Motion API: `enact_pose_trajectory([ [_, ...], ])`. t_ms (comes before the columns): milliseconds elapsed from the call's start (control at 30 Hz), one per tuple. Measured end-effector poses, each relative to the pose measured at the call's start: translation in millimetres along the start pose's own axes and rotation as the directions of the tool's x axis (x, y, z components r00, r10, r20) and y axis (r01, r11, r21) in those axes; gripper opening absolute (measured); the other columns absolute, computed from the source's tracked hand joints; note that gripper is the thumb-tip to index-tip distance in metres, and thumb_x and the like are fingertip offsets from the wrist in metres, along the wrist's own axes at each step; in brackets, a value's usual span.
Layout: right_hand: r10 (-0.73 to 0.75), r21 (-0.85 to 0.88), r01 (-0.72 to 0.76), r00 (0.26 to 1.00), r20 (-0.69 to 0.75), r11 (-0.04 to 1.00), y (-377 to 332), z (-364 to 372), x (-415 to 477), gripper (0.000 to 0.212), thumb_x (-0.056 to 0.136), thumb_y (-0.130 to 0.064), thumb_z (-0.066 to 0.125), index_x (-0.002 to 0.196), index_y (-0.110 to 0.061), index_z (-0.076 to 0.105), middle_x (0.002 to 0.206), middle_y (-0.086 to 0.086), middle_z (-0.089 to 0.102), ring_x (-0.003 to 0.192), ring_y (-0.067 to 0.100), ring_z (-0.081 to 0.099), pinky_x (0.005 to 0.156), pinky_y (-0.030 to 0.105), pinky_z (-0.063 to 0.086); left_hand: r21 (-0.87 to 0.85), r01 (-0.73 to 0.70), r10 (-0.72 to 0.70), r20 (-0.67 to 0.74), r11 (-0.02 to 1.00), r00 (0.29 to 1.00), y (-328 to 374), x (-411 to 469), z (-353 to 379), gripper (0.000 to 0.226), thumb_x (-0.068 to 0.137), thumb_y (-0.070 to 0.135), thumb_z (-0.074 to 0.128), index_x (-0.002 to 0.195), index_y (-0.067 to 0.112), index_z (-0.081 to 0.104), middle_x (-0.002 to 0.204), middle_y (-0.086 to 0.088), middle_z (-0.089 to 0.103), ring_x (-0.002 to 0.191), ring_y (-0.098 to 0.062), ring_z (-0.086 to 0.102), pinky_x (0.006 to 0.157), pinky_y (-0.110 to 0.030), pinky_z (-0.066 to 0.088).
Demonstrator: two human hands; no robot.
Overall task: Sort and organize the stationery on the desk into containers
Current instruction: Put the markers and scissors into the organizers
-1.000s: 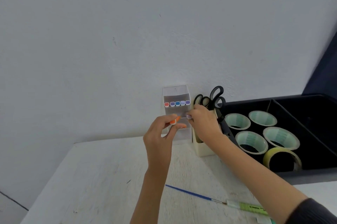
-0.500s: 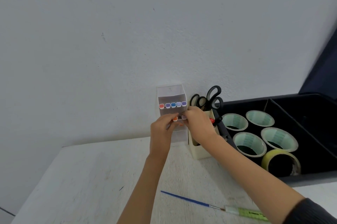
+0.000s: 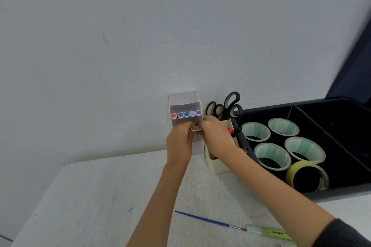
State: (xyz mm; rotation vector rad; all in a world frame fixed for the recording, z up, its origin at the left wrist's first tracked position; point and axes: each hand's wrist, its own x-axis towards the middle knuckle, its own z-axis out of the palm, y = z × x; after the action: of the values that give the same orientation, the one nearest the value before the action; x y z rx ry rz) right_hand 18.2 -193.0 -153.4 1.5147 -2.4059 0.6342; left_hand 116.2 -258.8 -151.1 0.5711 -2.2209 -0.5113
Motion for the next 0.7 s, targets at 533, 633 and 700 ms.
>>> enact_pose_trajectory([
  [533, 0.099, 0.062, -0.101, 0.994, 0.039, 0.993, -20, -35, -20, 0.036, 0.086, 0.009, 0.051, 0.118, -0.007, 0.054, 0.110, 0.012, 0.049, 0.103, 0.023, 0.048, 0.072, 0.025, 0.041, -0.093, 0.149, -0.138, 0.111, 0.985, 0.984, 19, 1, -17, 0.031, 0.089, 0.002, 0.059, 0.120, 0.002, 0.059, 0.118, -0.013, 0.063, 0.106, -0.024, 0.061, 0.090, -0.015, 0.040],
  [633, 0.110, 0.183, -0.097, 0.992, -0.059, 0.978, -25, -55, -44, 0.033, 0.088, 0.004, 0.050, 0.117, -0.008, 0.059, 0.107, 0.011, 0.052, 0.093, 0.017, 0.049, 0.073, 0.024, 0.040, -0.162, 0.114, -0.120, -0.025, 0.980, 0.993, 40, -18, -31, 0.029, 0.089, 0.006, 0.060, 0.118, 0.003, 0.061, 0.114, -0.009, 0.065, 0.099, -0.016, 0.062, 0.084, -0.008, 0.042],
  [700, 0.130, 0.292, -0.091, 0.985, -0.117, 0.952, -25, -67, -64, 0.029, 0.088, 0.000, 0.052, 0.112, -0.009, 0.065, 0.101, 0.009, 0.058, 0.084, 0.014, 0.051, 0.073, 0.023, 0.042, -0.246, 0.111, -0.130, -0.064, 0.963, 0.989, 56, -34, -39, 0.024, 0.089, 0.009, 0.062, 0.112, 0.006, 0.064, 0.106, -0.004, 0.067, 0.090, -0.006, 0.060, 0.073, 0.000, 0.041],
])
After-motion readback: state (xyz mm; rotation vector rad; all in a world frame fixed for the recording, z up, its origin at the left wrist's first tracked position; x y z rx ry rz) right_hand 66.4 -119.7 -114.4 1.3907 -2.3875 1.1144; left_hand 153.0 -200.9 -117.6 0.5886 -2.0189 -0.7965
